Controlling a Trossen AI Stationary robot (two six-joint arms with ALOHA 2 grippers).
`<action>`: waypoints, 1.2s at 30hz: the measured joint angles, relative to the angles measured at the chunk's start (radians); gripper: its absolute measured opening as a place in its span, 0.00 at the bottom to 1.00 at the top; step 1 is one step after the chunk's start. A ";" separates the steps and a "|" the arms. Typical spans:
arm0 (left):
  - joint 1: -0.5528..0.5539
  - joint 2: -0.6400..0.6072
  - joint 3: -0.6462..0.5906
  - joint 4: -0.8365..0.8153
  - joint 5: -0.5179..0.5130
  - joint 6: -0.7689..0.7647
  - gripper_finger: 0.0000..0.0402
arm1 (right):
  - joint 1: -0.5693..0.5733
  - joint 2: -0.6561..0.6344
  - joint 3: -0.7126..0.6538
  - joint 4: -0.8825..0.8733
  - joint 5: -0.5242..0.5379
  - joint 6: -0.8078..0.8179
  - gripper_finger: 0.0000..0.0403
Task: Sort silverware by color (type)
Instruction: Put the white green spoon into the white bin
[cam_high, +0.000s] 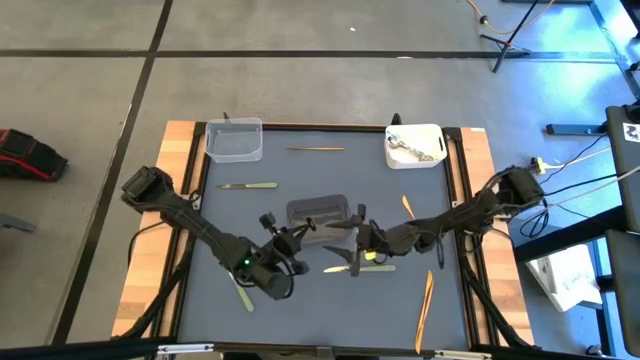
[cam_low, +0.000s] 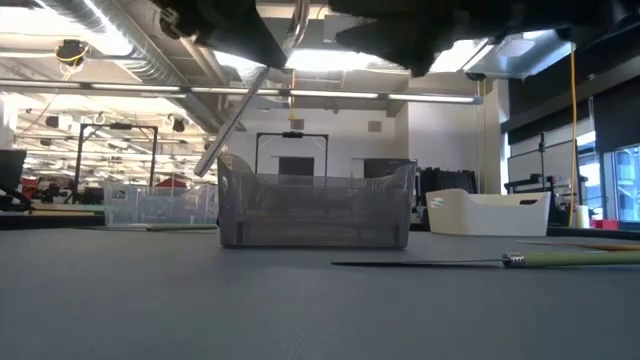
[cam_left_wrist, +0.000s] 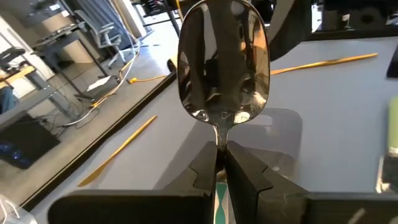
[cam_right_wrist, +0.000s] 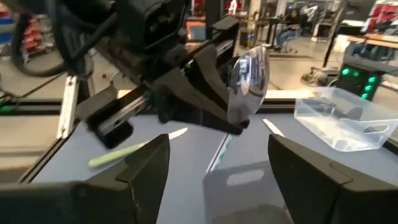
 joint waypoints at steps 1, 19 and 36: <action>0.003 0.005 0.000 0.004 0.001 0.000 0.05 | -0.010 0.016 0.009 0.011 0.003 0.001 0.65; 0.004 0.057 0.000 0.088 0.040 0.037 0.05 | -0.046 0.144 0.137 0.003 0.026 -0.074 0.42; -0.020 0.042 -0.001 0.089 0.113 0.036 0.07 | -0.054 0.131 0.137 -0.035 -0.004 -0.179 0.01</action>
